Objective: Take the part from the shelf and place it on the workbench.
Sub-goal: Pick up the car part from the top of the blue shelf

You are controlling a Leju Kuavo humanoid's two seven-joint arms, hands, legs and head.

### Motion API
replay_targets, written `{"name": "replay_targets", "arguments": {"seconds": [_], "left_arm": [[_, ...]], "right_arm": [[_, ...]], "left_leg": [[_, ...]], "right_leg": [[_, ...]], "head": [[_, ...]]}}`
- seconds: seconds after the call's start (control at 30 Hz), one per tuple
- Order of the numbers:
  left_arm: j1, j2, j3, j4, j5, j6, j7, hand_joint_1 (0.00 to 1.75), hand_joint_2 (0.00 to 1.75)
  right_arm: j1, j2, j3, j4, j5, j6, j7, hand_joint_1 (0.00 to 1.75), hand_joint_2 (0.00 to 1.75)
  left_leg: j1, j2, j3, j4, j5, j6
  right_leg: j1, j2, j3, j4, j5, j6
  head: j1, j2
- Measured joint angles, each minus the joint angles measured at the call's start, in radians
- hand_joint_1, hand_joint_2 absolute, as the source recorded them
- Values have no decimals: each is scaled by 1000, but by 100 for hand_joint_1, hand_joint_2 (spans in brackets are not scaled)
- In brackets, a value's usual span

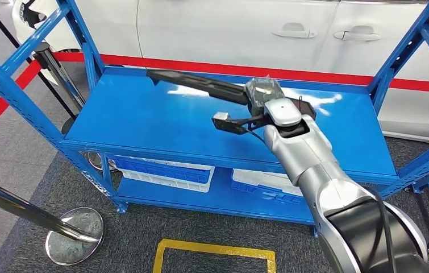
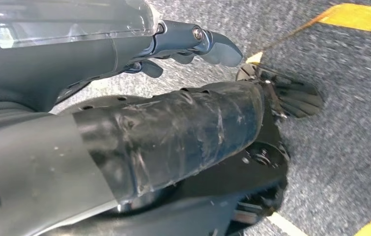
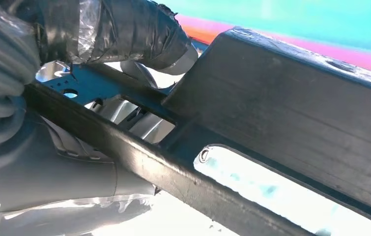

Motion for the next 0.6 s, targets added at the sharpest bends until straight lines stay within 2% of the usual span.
{"name": "replay_targets", "arguments": {"seconds": [0.07,0.2,0.4,0.6], "left_arm": [[5,0,3,0,-5,4,0,0,0],[13,1,12,0,-9,7,-5,0,175],[19,4,19,0,-33,14,-24,0,175],[21,7,20,0,-49,6,-35,0,175]], "right_arm": [[-24,-2,-7,-72,9,28,19,175,175],[-80,-13,-28,-204,29,82,31,175,175],[-131,-38,-60,-369,49,142,31,175,175],[-141,-64,-65,-424,57,146,30,175,175]], "left_leg": [[0,0,-1,0,0,0],[0,0,-2,0,0,0],[0,0,-3,0,0,0],[0,0,-2,0,0,0]], "right_leg": [[0,0,-1,0,0,0],[0,0,-2,1,0,0],[0,0,-2,0,0,0],[0,0,-2,0,0,0]], "head": [[0,0],[0,0],[0,0],[0,0]]}}
